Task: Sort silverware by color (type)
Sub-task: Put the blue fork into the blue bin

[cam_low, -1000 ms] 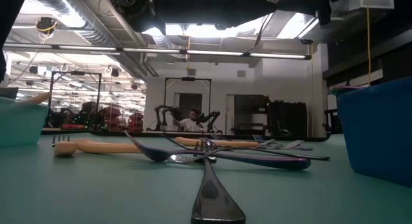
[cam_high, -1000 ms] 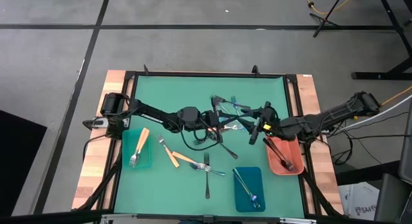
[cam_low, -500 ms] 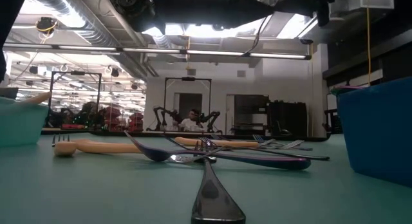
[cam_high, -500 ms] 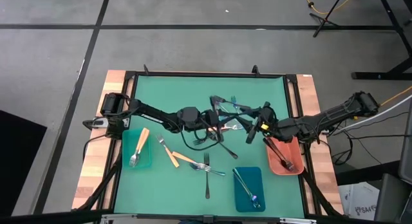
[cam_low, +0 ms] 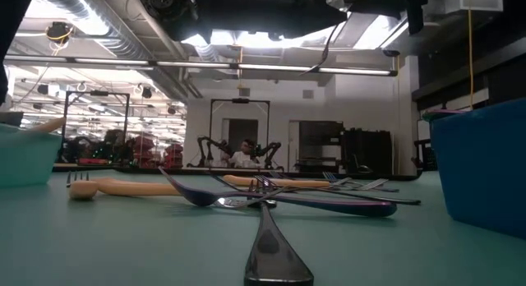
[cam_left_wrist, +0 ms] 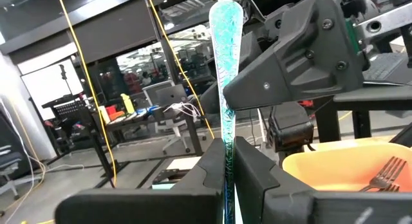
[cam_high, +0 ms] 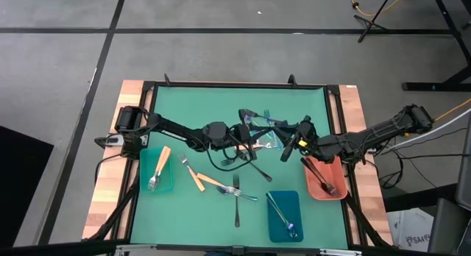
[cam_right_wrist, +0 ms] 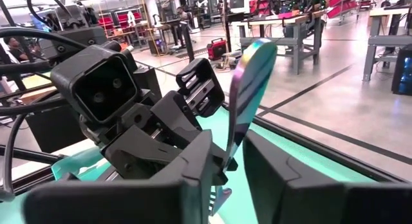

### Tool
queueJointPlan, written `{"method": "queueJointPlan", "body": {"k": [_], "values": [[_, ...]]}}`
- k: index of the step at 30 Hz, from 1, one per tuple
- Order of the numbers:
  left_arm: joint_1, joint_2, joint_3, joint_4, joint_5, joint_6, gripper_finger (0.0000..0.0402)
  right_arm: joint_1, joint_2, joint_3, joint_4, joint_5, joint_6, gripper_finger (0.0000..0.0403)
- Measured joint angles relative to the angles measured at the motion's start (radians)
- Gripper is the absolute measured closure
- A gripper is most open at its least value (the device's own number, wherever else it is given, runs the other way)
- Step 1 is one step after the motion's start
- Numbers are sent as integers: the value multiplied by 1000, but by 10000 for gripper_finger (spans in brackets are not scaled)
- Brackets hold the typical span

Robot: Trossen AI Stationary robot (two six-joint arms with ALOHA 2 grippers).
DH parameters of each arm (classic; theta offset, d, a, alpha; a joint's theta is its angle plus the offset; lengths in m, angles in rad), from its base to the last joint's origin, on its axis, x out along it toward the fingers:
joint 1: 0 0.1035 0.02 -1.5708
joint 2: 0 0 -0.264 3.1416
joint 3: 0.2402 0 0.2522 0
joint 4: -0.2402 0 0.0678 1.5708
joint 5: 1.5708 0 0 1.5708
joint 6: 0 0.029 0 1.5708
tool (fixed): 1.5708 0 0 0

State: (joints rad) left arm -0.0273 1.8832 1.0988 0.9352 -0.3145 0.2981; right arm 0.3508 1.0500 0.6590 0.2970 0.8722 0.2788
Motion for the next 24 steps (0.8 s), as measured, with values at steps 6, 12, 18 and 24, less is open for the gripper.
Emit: {"method": "queueJointPlan", "body": {"k": [6, 12, 18, 24], "values": [[0, 0, 0, -2, -17, 0, 392, 0, 0, 0, 0, 0, 0, 373], [0, -1, 0, -5, -23, 2, 392, 0, 0, 0, 0, 0, 1, 397], [0, -1, 0, -6, -36, 3, 392, 0, 0, 0, -1, 0, 1, 399], [0, -1, 0, -6, -39, 3, 392, 0, 0, 0, -1, 9, 1, 400]]}}
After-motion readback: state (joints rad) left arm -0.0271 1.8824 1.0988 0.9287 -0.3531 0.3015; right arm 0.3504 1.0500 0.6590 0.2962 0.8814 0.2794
